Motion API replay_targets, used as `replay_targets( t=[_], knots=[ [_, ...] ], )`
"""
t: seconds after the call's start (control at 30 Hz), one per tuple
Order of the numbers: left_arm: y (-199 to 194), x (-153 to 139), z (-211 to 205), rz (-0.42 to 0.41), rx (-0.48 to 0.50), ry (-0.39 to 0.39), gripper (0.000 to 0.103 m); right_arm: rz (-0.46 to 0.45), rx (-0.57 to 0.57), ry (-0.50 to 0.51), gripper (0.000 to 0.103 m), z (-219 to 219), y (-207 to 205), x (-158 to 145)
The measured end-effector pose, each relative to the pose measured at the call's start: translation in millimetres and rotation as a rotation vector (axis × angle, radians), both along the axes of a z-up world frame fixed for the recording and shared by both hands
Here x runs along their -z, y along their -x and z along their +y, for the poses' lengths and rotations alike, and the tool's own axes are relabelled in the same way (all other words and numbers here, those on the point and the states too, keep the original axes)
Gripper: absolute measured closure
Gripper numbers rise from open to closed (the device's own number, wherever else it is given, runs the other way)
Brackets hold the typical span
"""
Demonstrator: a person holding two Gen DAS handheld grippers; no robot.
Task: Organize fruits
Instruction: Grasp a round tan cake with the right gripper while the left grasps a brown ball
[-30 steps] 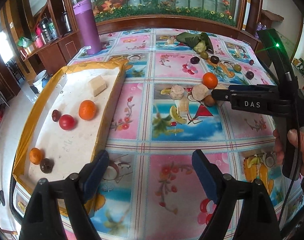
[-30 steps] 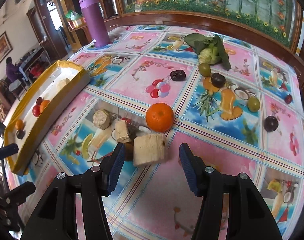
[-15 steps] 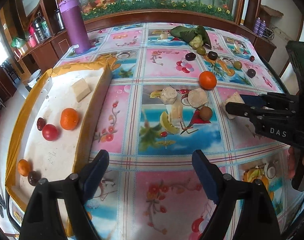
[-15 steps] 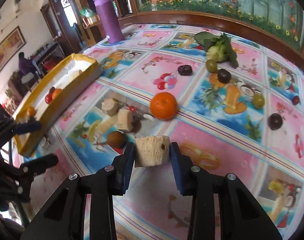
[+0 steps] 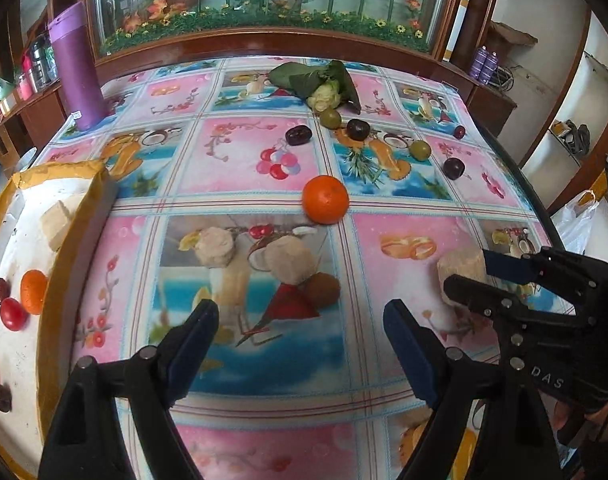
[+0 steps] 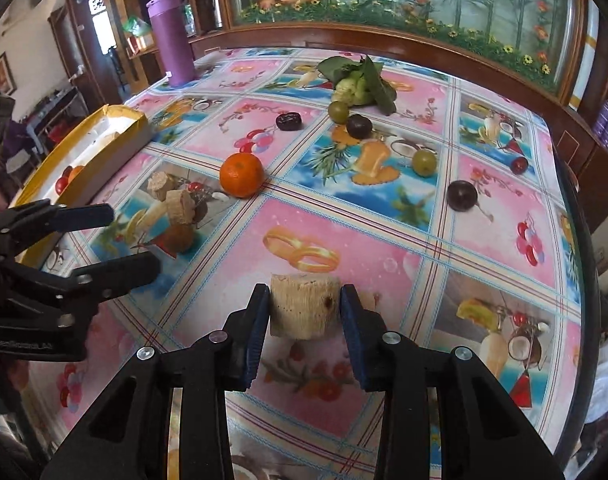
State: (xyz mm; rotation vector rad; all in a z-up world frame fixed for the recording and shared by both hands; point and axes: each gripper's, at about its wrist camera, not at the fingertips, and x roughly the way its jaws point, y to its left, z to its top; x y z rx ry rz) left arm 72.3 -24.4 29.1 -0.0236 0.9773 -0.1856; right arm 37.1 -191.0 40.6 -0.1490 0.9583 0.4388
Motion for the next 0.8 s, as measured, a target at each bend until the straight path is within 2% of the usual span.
replay_targets(
  t=[0.03,0.2,0.23,0.27,0.33,0.53,0.8],
  knots=[
    [-3,2,-1,-0.004,-0.007,0.007,0.023,0.003,0.002,-0.007,0.068,-1,0,0],
    [-17,16,-3,0.041,-0.03,0.055,0.052,0.003,0.0,-0.021,0.068,-3,0,1],
    [-15,15,-4,0.013,-0.035,0.046,0.056,0.002,-0.001,-0.021,0.068,-2,0,1],
    [-15,16,-5,0.012,-0.026,0.044,0.067,0.001,-0.002,-0.02,0.068,-2,0,1],
    [-14,17,-5,0.001,-0.022,0.037,0.078,-0.003,-0.005,-0.019,0.068,-2,1,1],
    [-5,15,9,0.002,-0.019,0.082,0.079,-0.017,-0.004,-0.01,0.068,-3,7,1],
    [26,7,18,-0.004,0.033,0.053,0.079,-0.039,0.012,-0.001,0.068,-4,21,-5]
  ],
)
